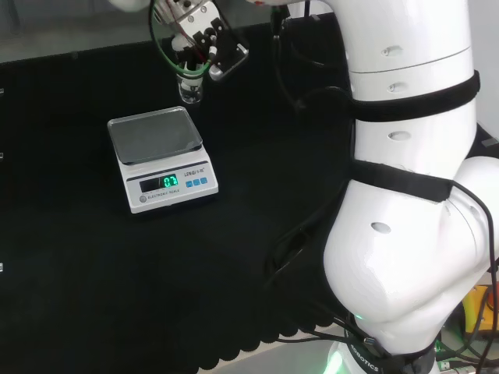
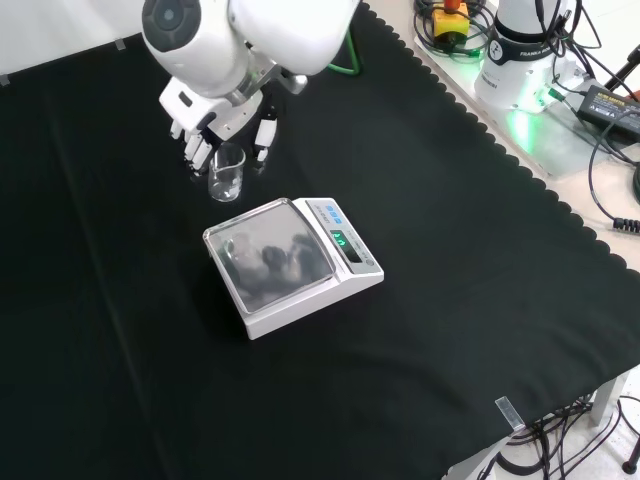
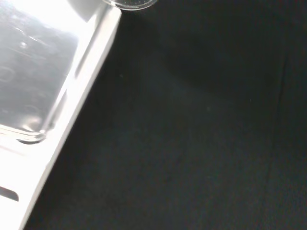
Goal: Put the beaker on the electronic balance.
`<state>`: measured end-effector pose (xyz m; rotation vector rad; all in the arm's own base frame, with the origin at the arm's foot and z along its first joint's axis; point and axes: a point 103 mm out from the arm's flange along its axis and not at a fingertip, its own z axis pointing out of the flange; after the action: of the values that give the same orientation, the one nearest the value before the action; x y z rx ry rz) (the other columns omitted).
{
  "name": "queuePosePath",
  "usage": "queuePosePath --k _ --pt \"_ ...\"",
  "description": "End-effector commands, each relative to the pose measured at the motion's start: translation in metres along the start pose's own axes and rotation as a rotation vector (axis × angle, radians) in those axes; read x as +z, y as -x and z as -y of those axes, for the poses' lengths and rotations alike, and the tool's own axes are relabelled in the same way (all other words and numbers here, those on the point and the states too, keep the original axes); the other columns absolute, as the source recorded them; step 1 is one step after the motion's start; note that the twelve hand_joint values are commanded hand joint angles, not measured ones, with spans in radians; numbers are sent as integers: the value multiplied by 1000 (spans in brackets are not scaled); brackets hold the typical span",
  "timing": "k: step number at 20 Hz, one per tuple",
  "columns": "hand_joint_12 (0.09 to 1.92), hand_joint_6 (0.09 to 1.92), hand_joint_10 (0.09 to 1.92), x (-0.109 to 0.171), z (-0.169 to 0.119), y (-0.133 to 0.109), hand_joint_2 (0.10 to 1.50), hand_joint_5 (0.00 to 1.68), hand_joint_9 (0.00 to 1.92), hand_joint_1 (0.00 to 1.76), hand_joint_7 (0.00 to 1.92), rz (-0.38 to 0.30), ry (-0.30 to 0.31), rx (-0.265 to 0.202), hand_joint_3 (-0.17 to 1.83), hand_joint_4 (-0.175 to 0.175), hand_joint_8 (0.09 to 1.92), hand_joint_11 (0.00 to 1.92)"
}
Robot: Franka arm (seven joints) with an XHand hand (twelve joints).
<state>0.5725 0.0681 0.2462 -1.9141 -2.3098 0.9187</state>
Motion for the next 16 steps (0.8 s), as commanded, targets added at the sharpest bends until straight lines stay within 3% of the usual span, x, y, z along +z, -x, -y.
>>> queuePosePath --k 1,6,10,16 --pt "1227 577 520 -9 11 -11 1165 750 947 810 872 -5 3 -13 -175 -138 594 665" --pt "1227 578 520 -30 25 -39 1165 749 949 807 874 19 28 -11 -175 -138 595 666" --pt "1226 579 520 -44 32 -68 1164 749 950 806 876 6 36 -48 -175 -139 595 667" --pt "1226 580 520 -44 25 -92 1164 747 952 804 877 -18 27 -91 -175 -140 595 669"
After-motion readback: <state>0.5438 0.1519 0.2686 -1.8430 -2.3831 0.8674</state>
